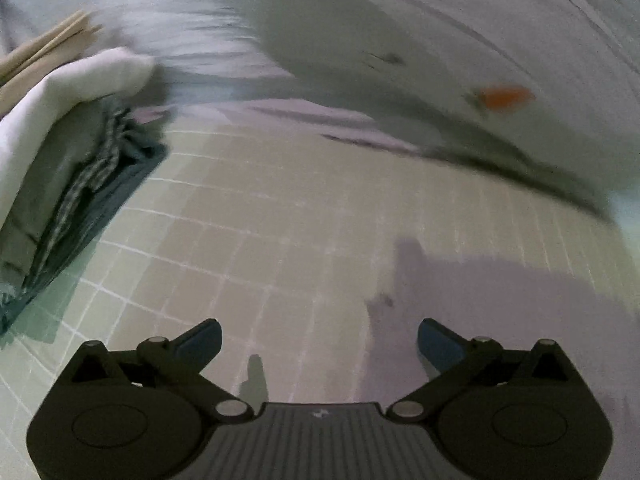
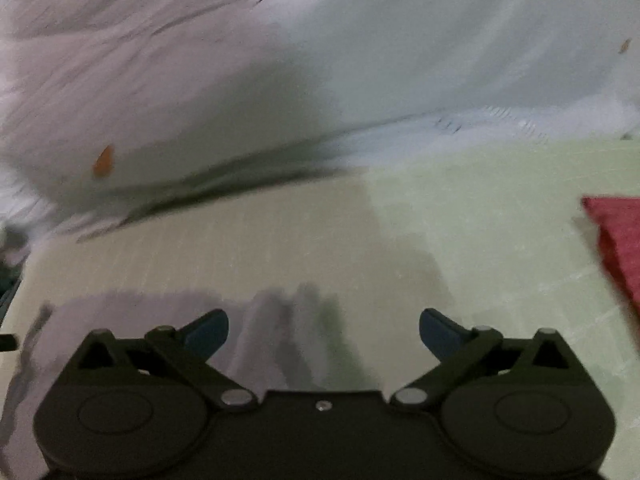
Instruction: Fold clothes
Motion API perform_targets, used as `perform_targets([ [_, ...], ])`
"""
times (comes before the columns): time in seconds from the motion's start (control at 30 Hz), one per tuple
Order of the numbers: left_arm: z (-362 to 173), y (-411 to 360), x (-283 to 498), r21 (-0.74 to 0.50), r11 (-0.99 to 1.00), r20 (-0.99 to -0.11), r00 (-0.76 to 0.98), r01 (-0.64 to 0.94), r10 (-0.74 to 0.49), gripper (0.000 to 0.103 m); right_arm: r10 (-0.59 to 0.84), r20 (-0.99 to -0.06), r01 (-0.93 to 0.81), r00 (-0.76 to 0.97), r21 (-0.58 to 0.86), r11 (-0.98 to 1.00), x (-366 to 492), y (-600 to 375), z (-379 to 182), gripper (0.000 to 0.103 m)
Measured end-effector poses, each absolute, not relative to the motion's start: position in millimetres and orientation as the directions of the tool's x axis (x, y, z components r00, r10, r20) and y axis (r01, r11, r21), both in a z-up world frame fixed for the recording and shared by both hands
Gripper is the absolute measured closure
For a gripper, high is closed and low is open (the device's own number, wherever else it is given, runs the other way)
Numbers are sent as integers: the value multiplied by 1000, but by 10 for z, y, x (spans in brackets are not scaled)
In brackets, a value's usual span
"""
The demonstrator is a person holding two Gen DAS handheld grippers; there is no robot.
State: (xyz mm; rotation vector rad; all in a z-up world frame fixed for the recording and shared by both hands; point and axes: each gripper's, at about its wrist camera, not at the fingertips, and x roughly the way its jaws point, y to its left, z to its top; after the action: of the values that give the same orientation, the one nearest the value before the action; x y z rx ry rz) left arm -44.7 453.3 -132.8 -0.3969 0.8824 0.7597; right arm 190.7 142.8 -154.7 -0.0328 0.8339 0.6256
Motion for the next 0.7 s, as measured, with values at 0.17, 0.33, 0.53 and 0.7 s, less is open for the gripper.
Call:
perform_targets([
  [0.17, -1441, 4266, -553, -155, 746, -840, 484, -648, 245, 0, 526, -743, -533, 415, 270, 802, 1634, 1375, -1679, 0],
  [0.33, -1638, 4187, -565, -264, 728, -863, 492, -633, 115, 0, 562, -757, -496, 333, 366, 787, 1558, 1298, -1815, 0],
  [0.53, -1678, 4195, -523, -303, 713, -858, 506, -632, 84, 0, 606, -742, -517, 285, 414, 749, 1593, 1326, -1870, 0],
  [0.7, -1689, 4163, -442, -316, 729, -850, 522, -607, 66, 1, 675, -708, -546, 210, 488, 681, 1639, 1449, -1880, 0],
])
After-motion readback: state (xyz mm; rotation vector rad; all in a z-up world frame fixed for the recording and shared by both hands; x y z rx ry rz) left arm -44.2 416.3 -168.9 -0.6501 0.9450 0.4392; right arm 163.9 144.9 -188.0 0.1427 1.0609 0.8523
